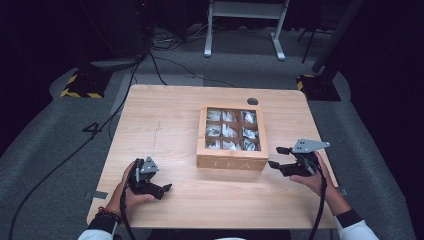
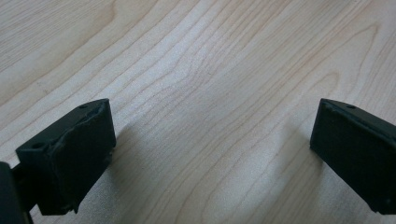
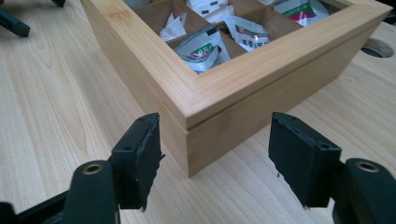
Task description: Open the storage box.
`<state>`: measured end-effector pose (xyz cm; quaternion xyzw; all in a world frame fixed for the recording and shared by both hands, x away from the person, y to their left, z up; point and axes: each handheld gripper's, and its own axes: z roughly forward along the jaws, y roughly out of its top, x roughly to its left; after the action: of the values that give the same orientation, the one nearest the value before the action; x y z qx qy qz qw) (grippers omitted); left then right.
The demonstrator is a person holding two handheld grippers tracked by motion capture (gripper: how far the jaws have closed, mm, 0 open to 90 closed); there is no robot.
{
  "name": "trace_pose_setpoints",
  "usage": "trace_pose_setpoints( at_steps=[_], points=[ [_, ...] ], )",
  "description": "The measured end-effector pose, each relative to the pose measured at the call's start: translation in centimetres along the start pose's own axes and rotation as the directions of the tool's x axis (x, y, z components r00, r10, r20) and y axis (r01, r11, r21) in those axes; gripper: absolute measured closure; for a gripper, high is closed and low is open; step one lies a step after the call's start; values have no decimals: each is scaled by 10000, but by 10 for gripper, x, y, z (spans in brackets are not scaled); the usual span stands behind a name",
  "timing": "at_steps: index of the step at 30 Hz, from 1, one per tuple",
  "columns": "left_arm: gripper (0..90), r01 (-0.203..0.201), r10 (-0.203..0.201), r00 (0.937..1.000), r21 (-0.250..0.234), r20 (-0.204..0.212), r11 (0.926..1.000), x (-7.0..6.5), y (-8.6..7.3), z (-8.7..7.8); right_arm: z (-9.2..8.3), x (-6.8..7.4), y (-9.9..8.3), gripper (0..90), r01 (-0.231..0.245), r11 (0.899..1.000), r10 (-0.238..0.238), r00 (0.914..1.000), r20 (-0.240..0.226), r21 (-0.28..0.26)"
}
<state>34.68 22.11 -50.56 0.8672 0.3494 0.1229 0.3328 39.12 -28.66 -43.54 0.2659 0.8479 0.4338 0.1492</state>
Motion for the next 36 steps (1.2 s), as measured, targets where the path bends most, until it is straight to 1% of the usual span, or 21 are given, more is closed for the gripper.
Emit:
trace_pose_setpoints(
  at_steps=[1,3,6,13,14,16,18,21,22,24,29,32,36],
  points=[
    [5,-10,10,10000,4,-1,10000,0,0,0,1,1,1,349,49,10000,-49,10000,-8,13],
    [5,-1,1,10000,1,0,10000,0,0,0,5,3,3,353,38,10000,-36,9998,-195,57],
    [5,-11,11,10000,3,-2,10000,0,0,0,10,6,5,372,94,9998,-91,9997,-226,158],
    [5,-3,3,10000,1,-1,10000,0,0,0,24,5,4,380,-113,9975,108,9999,62,702],
    [5,-6,6,10000,3,-1,10000,0,0,0,26,3,3,390,-258,9970,256,9997,44,725],
    [5,-7,7,10000,3,0,10000,0,0,0,28,1,2,382,-407,9970,417,9990,-129,664],
    [5,-6,6,10000,3,-2,10000,0,0,0,28,0,2,386,-399,9971,414,9989,-217,644],
    [5,12,-12,10000,2,-9,10000,0,0,0,27,0,4,424,-366,9984,377,9989,-260,430],
    [5,23,-23,10000,-2,-19,10000,0,0,0,26,1,5,430,-232,9987,241,9995,-197,450],
    [5,84,-84,9999,-27,-78,10000,-1,0,0,27,4,6,436,-143,9989,149,9998,-120,442],
    [5,166,-166,9997,-9,-161,9999,-2,1,1,24,5,8,433,-179,9991,179,9998,1,392],
    [5,163,-163,9997,7,-160,9999,-2,1,1,22,6,11,425,-118,9996,115,9998,133,252],
    [5,163,-163,9997,13,-158,9999,-2,1,0,21,6,14,406,-117,9998,114,9998,169,177]
  ],
)
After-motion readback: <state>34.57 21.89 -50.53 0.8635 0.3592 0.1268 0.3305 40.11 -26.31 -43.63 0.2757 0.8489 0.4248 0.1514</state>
